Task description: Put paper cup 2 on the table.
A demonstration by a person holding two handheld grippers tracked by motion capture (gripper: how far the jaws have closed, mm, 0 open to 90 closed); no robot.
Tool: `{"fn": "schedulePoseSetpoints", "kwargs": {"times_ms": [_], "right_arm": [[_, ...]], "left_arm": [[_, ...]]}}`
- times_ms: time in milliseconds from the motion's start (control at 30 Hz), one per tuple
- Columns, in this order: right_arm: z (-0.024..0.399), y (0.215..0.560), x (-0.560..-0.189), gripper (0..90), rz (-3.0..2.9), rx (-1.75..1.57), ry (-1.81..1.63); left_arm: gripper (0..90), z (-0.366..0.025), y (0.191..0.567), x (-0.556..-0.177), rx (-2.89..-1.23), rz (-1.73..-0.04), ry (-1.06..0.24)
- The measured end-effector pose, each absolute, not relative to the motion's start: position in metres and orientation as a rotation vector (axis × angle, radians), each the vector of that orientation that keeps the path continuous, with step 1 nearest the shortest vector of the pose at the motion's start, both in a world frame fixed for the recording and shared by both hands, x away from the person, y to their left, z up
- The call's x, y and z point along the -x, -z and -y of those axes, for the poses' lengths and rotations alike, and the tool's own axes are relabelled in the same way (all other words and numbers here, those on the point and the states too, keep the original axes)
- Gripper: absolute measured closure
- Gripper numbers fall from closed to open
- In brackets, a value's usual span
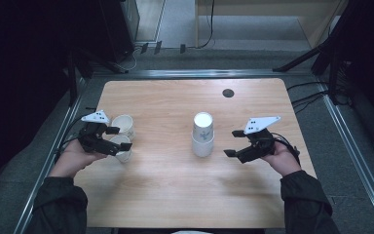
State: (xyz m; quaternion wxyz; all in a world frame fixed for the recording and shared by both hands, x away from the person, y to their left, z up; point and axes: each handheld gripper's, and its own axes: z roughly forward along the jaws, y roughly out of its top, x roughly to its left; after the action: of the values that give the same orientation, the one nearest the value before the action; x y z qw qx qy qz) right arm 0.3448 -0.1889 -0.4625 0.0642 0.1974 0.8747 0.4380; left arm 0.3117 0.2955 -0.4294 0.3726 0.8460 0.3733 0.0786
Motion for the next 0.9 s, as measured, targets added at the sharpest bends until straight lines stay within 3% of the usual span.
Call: {"fn": "schedulePoseSetpoints", "kwargs": {"times_ms": [900], "right_arm": [[0.189,0.467,-0.334,22.2,-2.665,-0.583,-1.297]], "left_arm": [[13.7,-0.228,0.437,-0.320,-2.207,-0.888,-0.206]]}}
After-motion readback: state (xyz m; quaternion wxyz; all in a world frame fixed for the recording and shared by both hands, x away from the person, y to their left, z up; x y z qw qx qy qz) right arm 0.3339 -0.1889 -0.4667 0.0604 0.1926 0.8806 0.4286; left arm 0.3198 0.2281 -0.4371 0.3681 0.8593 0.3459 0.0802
